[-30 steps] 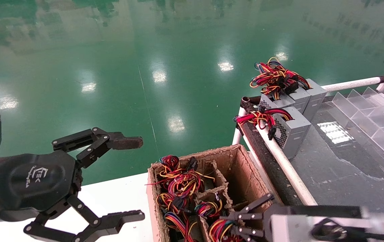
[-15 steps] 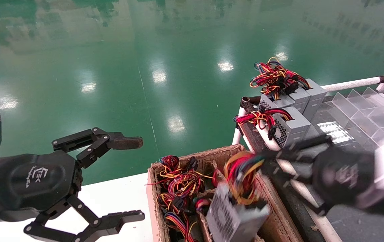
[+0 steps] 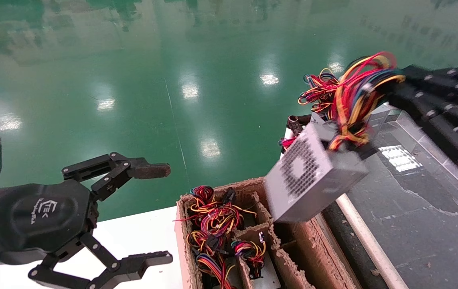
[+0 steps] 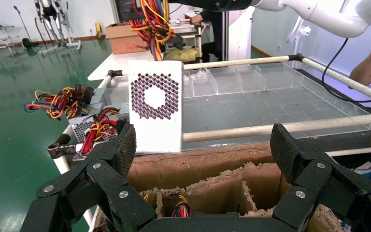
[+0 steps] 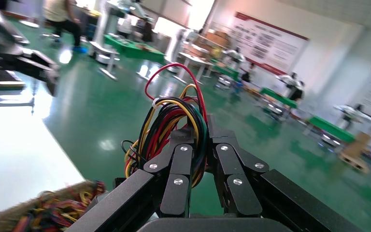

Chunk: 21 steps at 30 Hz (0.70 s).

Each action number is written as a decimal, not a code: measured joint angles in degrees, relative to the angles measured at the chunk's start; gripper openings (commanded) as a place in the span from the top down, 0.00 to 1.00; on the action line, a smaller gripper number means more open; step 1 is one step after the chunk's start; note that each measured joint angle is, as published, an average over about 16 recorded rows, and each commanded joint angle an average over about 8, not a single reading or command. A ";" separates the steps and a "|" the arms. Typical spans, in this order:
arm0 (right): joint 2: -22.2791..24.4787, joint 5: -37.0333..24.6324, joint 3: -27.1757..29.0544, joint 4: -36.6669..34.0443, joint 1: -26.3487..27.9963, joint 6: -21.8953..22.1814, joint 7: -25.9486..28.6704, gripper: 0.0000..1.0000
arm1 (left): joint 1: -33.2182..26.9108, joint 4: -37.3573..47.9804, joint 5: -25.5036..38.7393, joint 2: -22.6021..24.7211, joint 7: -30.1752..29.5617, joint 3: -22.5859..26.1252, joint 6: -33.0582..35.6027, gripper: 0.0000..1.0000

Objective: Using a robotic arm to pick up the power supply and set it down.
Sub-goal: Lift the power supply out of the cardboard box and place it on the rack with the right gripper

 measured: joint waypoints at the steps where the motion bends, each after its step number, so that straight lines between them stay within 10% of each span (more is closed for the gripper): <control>1: 0.45 0.05 0.52 -0.45 -0.44 0.40 -0.25 1.00 | 0.00 0.00 0.00 0.00 0.00 0.00 0.00 0.00; 21: 4.81 -5.82 4.71 -15.90 -5.59 6.85 -8.90 1.00 | -0.01 0.00 -0.04 -0.02 0.03 0.06 -0.02 0.00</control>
